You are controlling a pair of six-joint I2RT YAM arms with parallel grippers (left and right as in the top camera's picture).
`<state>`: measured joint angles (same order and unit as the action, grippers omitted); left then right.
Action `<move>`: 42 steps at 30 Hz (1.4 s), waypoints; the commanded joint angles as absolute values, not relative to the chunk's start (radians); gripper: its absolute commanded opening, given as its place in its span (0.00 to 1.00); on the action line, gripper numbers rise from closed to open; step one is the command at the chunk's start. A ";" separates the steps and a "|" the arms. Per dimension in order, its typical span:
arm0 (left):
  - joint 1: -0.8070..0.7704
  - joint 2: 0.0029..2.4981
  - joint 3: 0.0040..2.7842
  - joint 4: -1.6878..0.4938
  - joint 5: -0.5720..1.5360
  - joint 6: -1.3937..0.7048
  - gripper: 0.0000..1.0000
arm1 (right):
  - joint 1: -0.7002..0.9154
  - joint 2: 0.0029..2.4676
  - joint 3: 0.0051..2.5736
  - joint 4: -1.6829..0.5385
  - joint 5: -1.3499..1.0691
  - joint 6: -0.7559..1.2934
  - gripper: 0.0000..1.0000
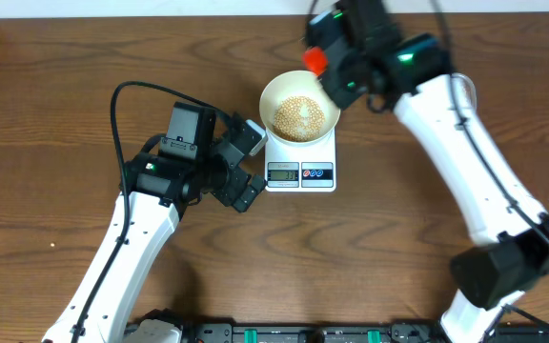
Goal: Scoop item into bowl and weigh 50g on scale
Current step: 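Move the empty scoop back down into the soybean tub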
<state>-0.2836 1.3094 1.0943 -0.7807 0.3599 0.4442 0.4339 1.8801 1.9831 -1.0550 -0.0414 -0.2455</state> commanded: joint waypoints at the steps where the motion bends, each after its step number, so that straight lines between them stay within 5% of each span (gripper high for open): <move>1: -0.286 1.313 1.104 -0.781 0.350 0.435 0.95 | 0.319 1.792 2.010 -1.068 -0.194 -0.183 0.01; 18: -0.286 1.313 1.103 -0.781 0.350 0.435 0.95 | -0.078 1.829 2.006 -1.258 -0.197 -0.101 0.01; 29: -0.286 1.313 1.104 -0.781 0.350 0.435 0.95 | -0.084 1.971 2.006 -1.302 -0.016 -0.074 0.01; 42: -0.286 1.313 1.103 -0.781 0.350 0.435 0.95 | -0.084 2.115 2.006 -1.264 -0.095 -0.064 0.01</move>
